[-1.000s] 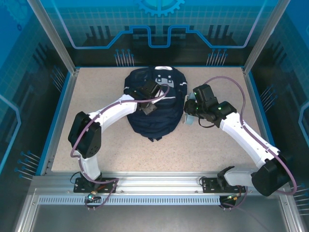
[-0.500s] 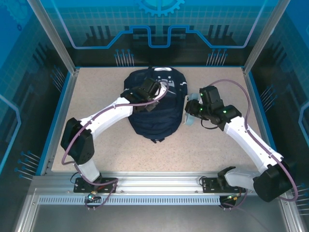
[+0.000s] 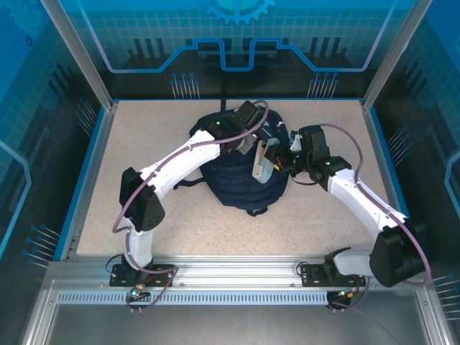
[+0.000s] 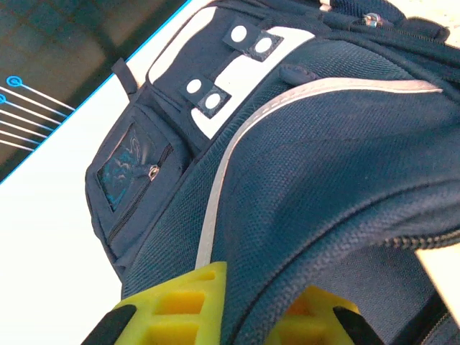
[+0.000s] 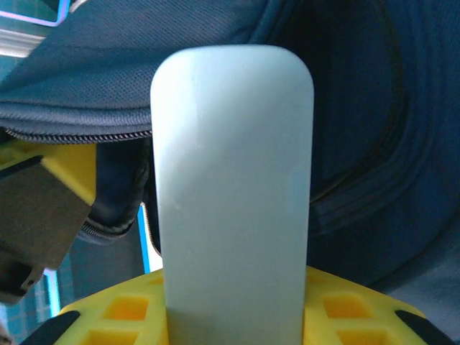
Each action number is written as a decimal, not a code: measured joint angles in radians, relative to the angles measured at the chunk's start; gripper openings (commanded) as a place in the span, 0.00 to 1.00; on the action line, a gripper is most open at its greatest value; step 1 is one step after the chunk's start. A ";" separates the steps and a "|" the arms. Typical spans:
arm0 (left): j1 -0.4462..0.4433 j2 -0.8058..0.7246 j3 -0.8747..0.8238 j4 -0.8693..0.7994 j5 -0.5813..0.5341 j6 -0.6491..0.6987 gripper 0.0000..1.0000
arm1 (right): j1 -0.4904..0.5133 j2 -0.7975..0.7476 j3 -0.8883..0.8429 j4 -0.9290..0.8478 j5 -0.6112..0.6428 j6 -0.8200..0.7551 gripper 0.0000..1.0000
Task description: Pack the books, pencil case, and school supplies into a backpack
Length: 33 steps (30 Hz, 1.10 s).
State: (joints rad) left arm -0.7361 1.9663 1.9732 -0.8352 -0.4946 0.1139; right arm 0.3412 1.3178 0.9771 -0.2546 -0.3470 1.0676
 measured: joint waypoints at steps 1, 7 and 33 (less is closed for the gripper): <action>0.000 0.009 0.012 -0.010 0.000 -0.012 0.05 | 0.000 0.014 0.002 0.010 -0.002 0.016 0.33; 0.000 0.032 0.070 -0.068 0.000 -0.063 0.06 | 0.000 0.068 0.026 0.052 -0.002 0.103 0.32; -0.008 0.152 0.259 -0.189 0.029 -0.109 0.06 | 0.034 0.143 -0.013 0.197 -0.080 0.261 0.32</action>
State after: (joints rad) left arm -0.7444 2.1181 2.2318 -1.0245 -0.4656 0.0048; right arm 0.3752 1.4612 0.9638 -0.0578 -0.4274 1.3285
